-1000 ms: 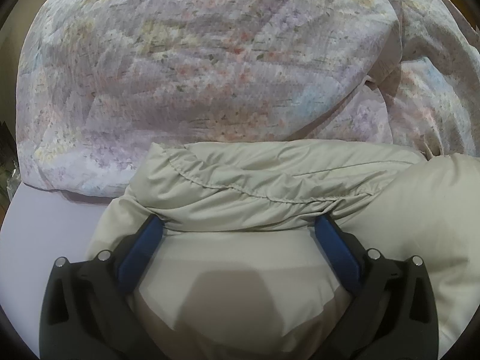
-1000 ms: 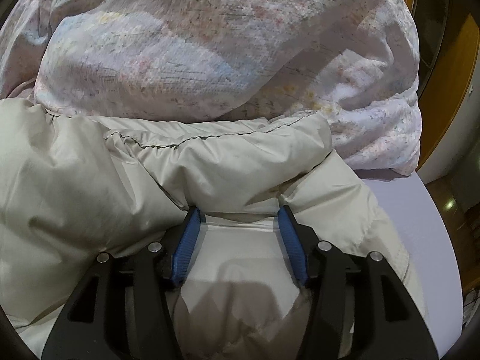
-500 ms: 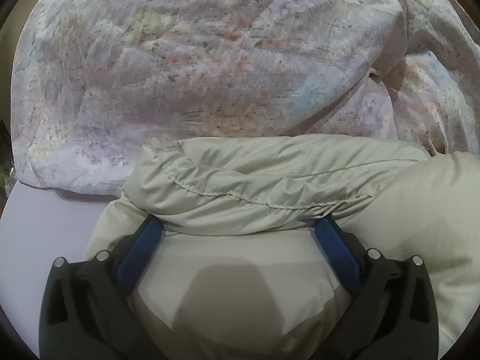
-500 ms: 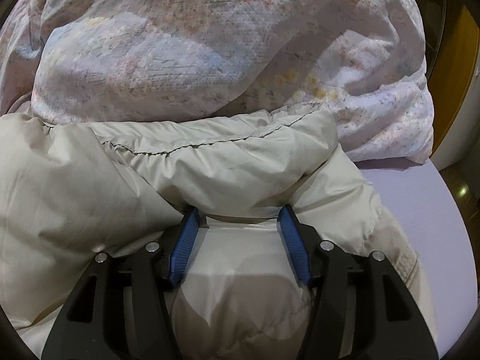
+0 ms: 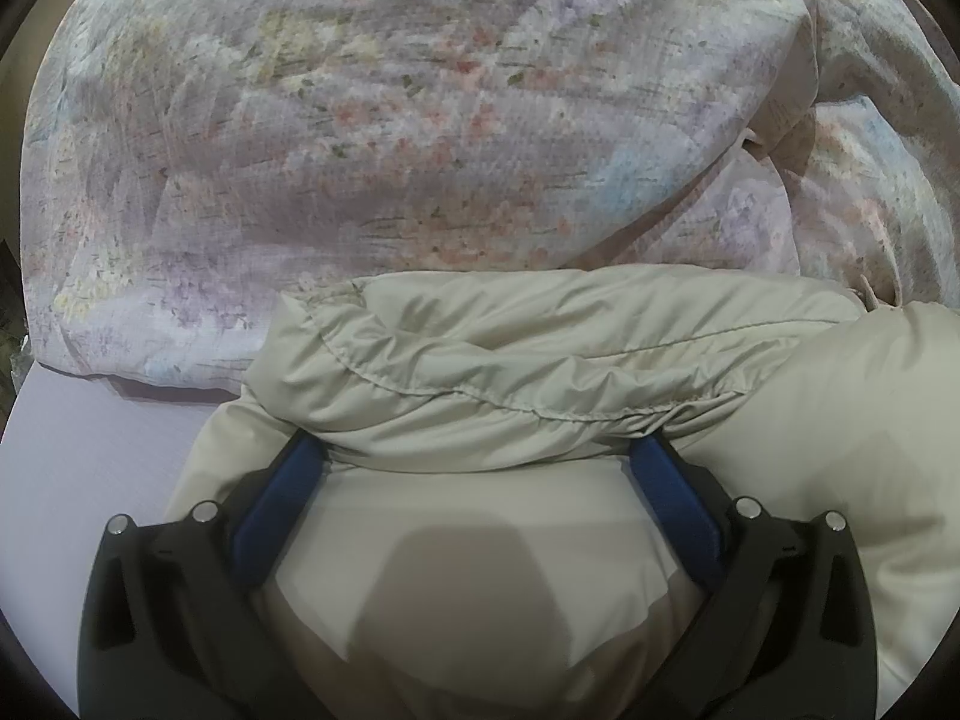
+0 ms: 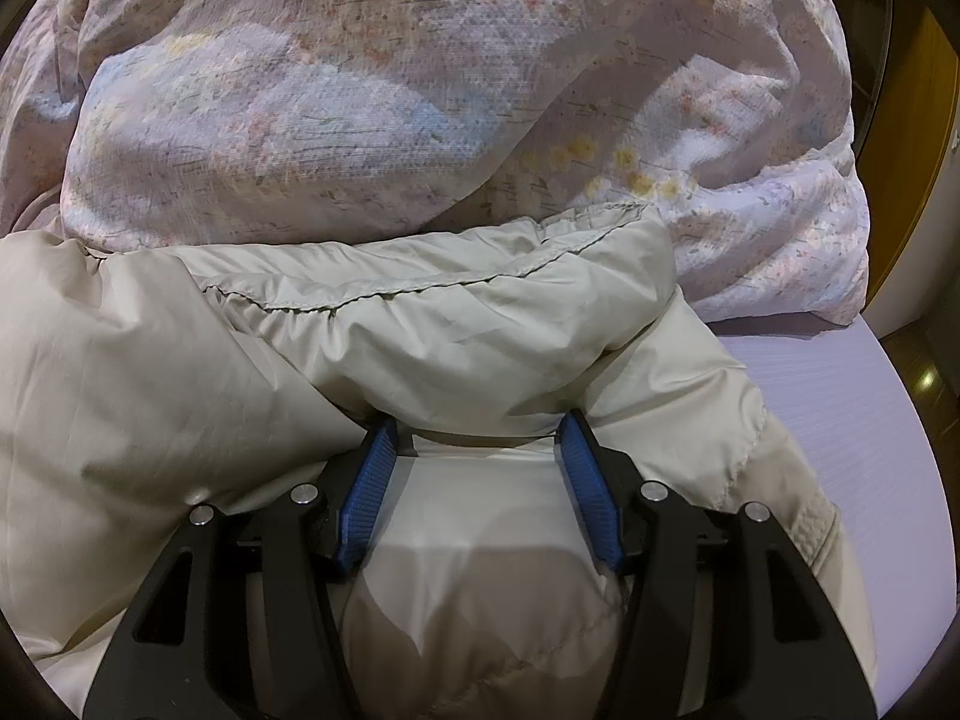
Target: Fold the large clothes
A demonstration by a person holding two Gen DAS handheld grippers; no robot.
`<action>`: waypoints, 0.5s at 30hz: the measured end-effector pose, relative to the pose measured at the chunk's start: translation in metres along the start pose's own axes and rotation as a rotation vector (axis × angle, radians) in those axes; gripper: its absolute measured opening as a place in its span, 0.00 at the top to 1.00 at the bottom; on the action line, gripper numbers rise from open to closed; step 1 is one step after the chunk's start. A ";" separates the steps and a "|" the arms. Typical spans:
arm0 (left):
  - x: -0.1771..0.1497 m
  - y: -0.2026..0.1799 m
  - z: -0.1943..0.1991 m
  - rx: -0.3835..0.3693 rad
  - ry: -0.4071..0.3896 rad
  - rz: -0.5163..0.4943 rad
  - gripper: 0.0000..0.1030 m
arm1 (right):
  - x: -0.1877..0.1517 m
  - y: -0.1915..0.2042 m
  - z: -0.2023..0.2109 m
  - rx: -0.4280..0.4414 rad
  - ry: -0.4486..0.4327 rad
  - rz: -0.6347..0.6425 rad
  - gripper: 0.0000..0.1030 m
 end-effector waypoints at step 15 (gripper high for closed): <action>-0.001 0.001 -0.001 0.000 0.009 0.002 0.02 | 0.013 -0.001 -0.011 -0.026 0.002 0.005 0.42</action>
Point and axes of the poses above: each gripper's, at about its wrist camera, not at the fingertips, and z roughly against the way its jaws point, y to its left, x to its top, the point moved 3 cm from there along -z, roughly the way its jaws point, and after that the axes turned 12 degrees about y, right-handed, at the moved point
